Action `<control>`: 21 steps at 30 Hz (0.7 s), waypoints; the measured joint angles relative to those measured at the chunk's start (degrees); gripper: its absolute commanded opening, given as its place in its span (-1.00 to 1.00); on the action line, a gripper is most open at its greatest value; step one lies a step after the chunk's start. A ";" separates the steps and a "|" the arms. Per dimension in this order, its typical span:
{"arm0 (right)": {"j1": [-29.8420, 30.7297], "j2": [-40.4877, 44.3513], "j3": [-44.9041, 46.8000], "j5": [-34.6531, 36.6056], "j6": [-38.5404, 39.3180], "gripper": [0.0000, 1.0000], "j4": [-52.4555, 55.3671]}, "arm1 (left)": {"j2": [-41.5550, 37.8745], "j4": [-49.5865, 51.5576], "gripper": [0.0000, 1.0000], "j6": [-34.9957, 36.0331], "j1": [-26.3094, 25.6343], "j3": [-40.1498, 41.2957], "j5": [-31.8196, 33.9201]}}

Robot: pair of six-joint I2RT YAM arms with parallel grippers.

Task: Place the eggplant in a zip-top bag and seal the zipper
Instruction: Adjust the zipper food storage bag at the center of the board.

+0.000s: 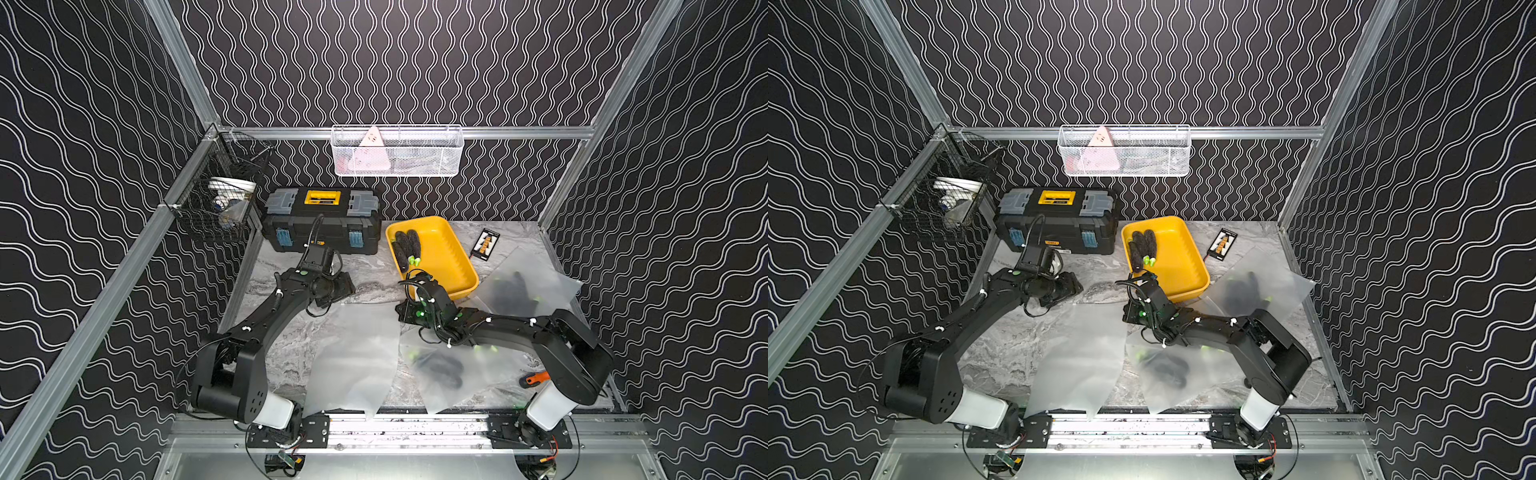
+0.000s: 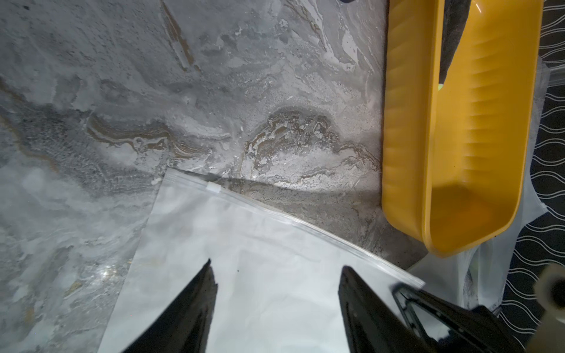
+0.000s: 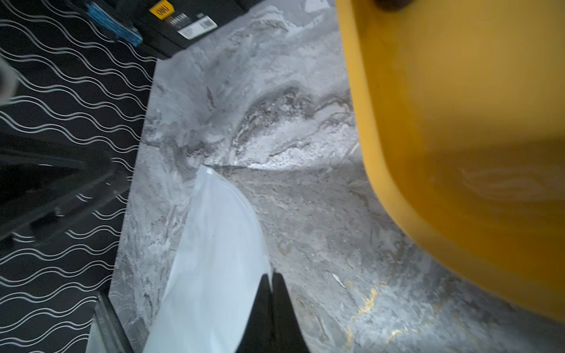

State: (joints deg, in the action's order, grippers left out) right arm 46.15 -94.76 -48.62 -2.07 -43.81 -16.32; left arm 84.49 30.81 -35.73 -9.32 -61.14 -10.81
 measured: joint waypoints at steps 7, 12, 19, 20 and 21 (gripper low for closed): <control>0.31 8.90 0.50 5.33 4.72 -1.00 -1.49 | -0.92 0.31 0.37 0.00 1.44 -3.21 -0.44; 0.59 18.27 1.36 10.67 9.81 -1.00 0.39 | -1.14 0.46 0.37 -0.04 1.51 -5.11 -1.42; 8.00 22.10 4.85 15.85 18.34 -1.00 5.60 | -2.12 0.02 0.37 -1.86 -1.95 -4.98 -3.02; 9.94 21.75 5.90 16.85 19.12 -1.00 6.29 | -2.12 -0.35 0.37 -2.05 -3.28 -4.70 -3.37; 12.11 21.18 7.08 17.86 19.87 -1.00 7.15 | -2.10 -0.81 0.37 -2.60 -4.79 -4.26 -3.76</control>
State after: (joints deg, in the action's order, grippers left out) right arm 58.26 -73.58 -41.54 15.79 -23.94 -9.17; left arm 82.39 30.00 -38.33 -14.11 -65.41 -14.57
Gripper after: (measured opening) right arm 0.050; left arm 0.686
